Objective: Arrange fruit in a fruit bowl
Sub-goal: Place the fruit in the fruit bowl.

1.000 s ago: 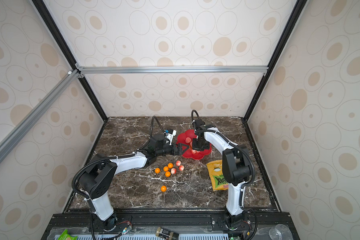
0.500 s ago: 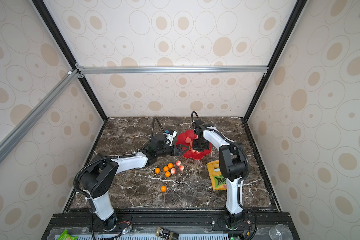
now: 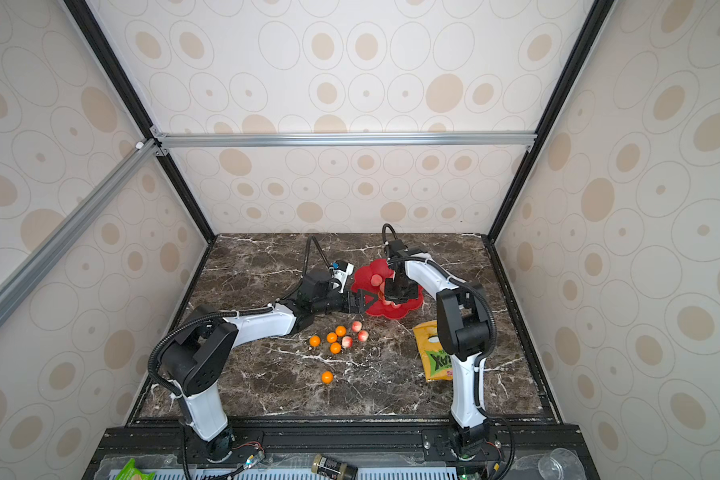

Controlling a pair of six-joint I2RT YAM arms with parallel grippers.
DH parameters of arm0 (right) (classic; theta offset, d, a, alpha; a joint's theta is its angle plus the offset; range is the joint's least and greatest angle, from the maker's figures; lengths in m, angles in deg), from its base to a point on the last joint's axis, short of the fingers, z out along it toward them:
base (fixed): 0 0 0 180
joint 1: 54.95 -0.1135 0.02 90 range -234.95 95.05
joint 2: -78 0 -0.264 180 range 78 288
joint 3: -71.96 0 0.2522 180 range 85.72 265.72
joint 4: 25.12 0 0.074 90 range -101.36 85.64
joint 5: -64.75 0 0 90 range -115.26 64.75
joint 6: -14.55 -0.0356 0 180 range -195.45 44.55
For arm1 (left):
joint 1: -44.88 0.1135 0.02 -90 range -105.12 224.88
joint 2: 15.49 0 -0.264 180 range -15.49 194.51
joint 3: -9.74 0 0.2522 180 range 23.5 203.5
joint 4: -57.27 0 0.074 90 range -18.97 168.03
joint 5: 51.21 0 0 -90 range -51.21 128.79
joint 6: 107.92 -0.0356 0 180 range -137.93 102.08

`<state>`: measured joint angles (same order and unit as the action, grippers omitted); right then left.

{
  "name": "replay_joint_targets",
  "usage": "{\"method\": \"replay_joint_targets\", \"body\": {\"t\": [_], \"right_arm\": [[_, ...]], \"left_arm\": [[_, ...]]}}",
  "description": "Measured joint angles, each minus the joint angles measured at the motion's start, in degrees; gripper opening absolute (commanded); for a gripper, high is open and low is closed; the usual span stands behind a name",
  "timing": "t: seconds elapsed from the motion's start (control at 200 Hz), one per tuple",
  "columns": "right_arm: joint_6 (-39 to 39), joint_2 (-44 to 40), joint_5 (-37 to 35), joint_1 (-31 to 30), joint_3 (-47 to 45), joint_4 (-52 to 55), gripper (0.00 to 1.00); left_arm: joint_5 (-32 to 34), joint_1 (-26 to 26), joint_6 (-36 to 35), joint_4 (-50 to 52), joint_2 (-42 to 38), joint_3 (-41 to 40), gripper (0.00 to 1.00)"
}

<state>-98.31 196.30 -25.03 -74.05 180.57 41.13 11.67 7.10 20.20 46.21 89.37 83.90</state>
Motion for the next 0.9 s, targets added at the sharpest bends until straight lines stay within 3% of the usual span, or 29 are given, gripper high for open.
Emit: {"method": "replay_joint_targets", "body": {"t": [0.43,0.9], "right_arm": [[0.0,0.6,0.4,0.0,0.0,-0.1,0.11],[0.2,-0.1,0.3,0.0,-0.2,-0.2,0.29]], "left_arm": [[0.0,0.0,0.0,0.1,0.0,0.0,0.99],[0.0,-0.3,-0.1,0.2,0.0,0.0,0.99]]}}
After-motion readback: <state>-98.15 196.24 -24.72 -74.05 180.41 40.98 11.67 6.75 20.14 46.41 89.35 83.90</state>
